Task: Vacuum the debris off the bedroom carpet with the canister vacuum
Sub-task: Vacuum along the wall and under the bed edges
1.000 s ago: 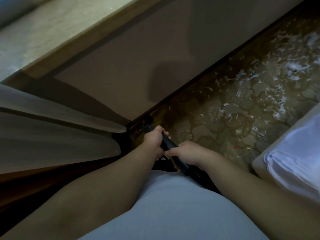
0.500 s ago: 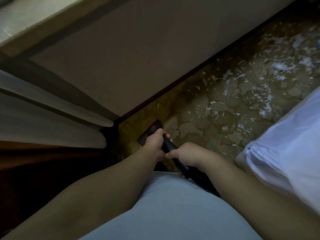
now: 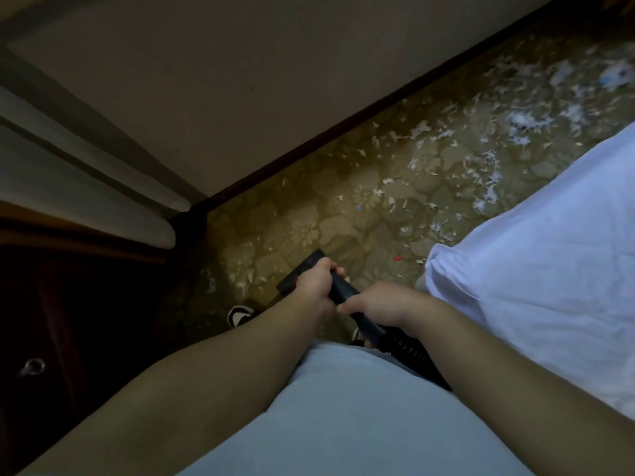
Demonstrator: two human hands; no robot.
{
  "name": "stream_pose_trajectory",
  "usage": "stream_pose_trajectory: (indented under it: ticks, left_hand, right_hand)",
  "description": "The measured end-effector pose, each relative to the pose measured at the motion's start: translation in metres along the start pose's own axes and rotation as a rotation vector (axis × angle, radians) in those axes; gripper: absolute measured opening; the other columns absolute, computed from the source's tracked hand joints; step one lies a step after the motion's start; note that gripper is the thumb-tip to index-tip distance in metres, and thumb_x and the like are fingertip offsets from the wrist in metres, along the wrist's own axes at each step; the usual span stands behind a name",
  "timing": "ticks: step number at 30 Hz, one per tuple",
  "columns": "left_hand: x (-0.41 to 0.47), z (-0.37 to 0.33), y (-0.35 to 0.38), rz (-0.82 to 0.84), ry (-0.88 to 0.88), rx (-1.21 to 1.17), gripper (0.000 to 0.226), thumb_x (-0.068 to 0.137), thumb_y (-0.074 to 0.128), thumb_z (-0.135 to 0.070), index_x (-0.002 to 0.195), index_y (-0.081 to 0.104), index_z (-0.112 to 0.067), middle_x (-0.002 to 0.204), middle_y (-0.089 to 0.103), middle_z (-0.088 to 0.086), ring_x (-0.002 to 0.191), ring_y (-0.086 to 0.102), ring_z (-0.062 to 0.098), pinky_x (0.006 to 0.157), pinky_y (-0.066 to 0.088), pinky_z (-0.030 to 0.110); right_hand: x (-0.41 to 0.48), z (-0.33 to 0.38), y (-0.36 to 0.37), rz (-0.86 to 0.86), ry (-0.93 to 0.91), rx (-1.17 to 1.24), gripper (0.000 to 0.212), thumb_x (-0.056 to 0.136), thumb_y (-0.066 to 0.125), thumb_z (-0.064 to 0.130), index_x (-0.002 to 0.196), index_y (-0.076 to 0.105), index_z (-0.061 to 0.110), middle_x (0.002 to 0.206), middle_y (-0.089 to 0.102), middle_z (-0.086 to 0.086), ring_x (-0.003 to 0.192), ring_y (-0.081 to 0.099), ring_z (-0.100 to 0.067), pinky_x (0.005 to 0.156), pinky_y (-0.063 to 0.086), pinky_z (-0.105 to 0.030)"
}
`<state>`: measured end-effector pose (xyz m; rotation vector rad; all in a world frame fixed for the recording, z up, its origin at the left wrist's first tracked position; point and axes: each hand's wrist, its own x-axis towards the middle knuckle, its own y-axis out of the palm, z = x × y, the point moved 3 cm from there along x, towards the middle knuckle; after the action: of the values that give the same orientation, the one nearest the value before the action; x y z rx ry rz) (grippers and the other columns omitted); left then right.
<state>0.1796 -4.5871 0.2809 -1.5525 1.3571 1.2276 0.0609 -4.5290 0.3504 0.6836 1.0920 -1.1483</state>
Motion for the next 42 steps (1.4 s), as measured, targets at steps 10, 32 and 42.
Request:
stream_pose_trajectory:
  ticks: [10, 32, 42]
  left_hand:
    - [-0.006, -0.006, -0.067, -0.052, -0.051, -0.157, 0.019, 0.095, 0.059, -0.019, 0.079, 0.059, -0.010, 0.068, 0.057, 0.002, 0.065, 0.054, 0.019, 0.063, 0.051, 0.033]
    - [0.032, -0.148, -0.346, -0.285, 0.026, -0.526, 0.021, 0.094, 0.061, -0.018, 0.075, 0.061, -0.009, 0.066, 0.057, 0.002, 0.067, 0.055, 0.018, 0.069, 0.053, 0.032]
    - [0.030, -0.100, -0.339, -0.391, 0.019, -0.811, 0.011, 0.091, 0.065, -0.014, 0.084, 0.066, -0.005, 0.071, 0.061, 0.004, 0.067, 0.058, 0.017, 0.067, 0.055, 0.031]
  right_hand:
    - [0.005, 0.029, 0.052, 0.092, 0.001, -0.161, 0.038, 0.092, 0.076, 0.039, 0.100, 0.070, 0.002, 0.073, 0.074, -0.016, 0.055, 0.071, -0.028, 0.051, 0.055, -0.030]
    - [0.105, 0.223, 0.290, 0.250, -0.079, -0.434, 0.038, 0.091, 0.077, 0.043, 0.103, 0.069, 0.008, 0.069, 0.075, -0.008, 0.056, 0.072, -0.022, 0.055, 0.057, -0.032]
    - [0.116, 0.208, 0.282, 0.401, -0.144, -0.693, 0.036, 0.088, 0.079, 0.042, 0.100, 0.072, 0.009, 0.077, 0.077, -0.011, 0.062, 0.073, -0.024, 0.057, 0.056, -0.033]
